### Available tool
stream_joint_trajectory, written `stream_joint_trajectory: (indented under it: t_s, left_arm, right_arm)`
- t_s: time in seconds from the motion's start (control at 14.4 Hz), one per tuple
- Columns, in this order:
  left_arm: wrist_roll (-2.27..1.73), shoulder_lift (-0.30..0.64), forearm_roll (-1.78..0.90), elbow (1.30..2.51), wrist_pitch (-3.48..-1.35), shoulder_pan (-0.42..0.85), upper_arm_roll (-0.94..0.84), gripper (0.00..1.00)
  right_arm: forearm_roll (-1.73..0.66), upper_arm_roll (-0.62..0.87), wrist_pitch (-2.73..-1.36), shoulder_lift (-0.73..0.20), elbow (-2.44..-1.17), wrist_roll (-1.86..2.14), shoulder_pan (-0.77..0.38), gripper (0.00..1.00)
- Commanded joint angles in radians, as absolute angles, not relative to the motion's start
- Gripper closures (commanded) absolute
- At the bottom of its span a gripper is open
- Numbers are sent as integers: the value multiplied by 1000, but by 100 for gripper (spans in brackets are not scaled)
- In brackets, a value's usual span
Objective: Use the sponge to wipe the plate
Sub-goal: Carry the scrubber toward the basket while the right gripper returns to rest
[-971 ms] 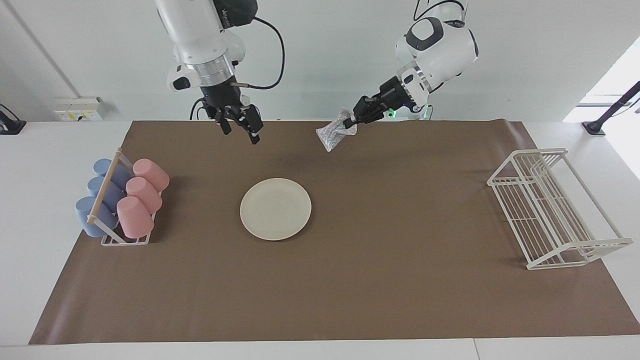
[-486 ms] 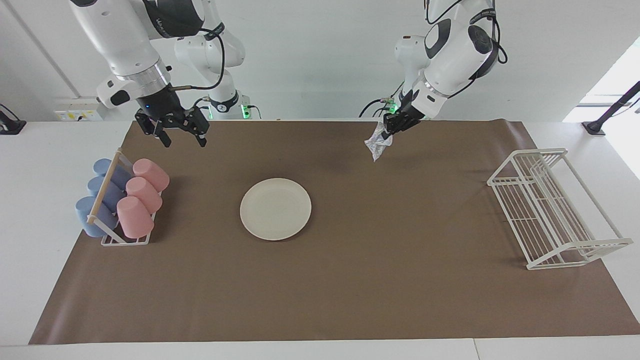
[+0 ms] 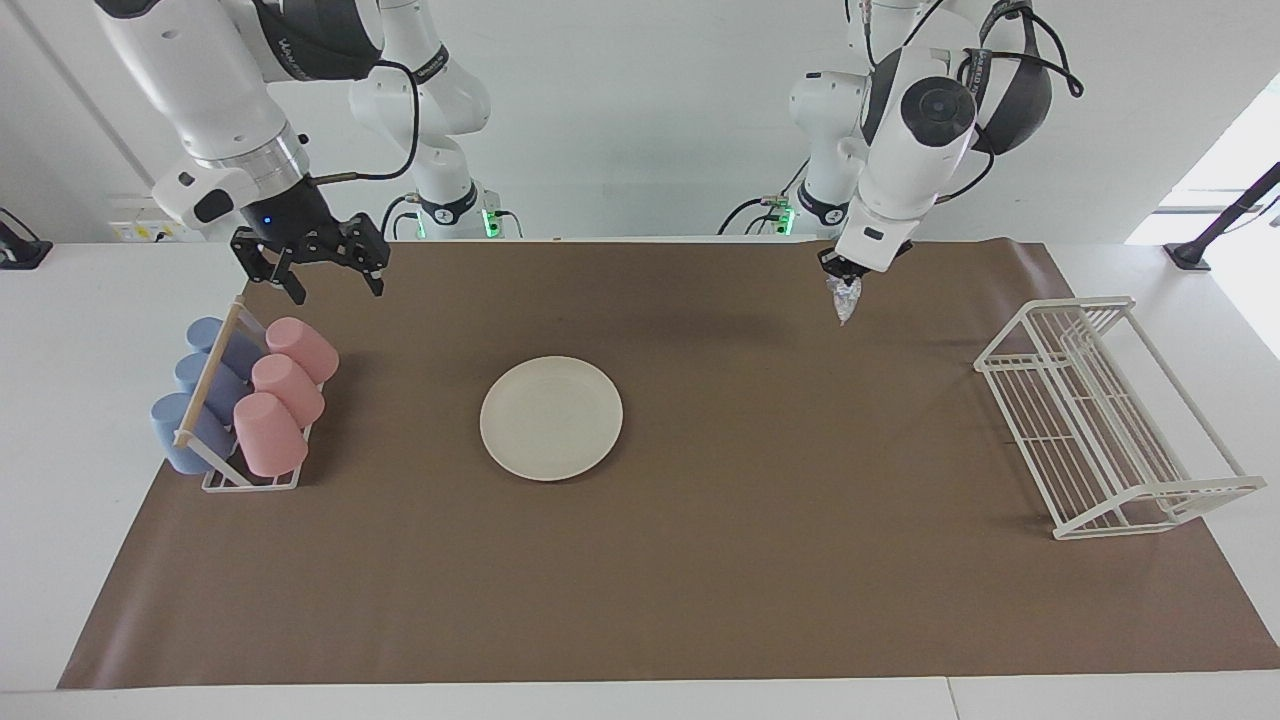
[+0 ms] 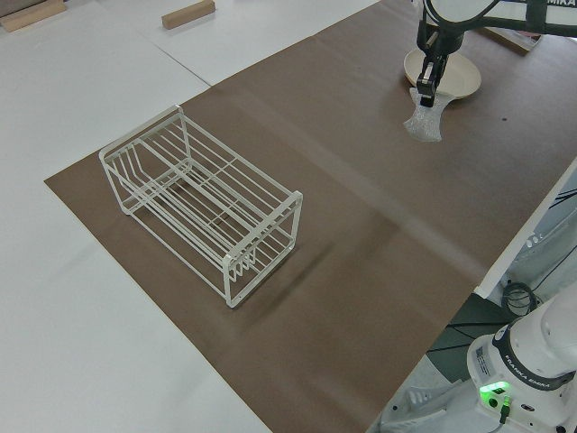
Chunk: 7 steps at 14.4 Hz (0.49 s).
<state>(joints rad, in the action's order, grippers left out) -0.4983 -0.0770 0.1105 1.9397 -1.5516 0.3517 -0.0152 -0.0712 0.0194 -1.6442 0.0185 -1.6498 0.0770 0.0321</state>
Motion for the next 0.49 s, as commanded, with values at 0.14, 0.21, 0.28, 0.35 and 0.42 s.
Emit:
stream_joint_trajectory:
  t_s: [0.14,0.21,0.28,0.35,0.42]
  left_arm:
    - [-514,50,398,1830,-1387,402,-17,100]
    - [-514,70,458,1830,-1379,402,-17,100]
    - [-512,72,507,1830,-1370,402,-17,100]
    - [-512,84,564,1830,-1343,403,-17,100]
    - [-512,107,631,1829,-1326,410,-17,100]
  right_arm:
    - [-48,-74,-1545,11,-1618,161,8,0]
    - [-48,-72,-1540,15,-1627,88,6,0]
    - [-49,-71,-1540,18,-1629,15,6,0]
    - [-49,-71,-1551,18,-1626,5,6,0]
    - [-49,-63,-1551,18,-1626,-1,8,0]
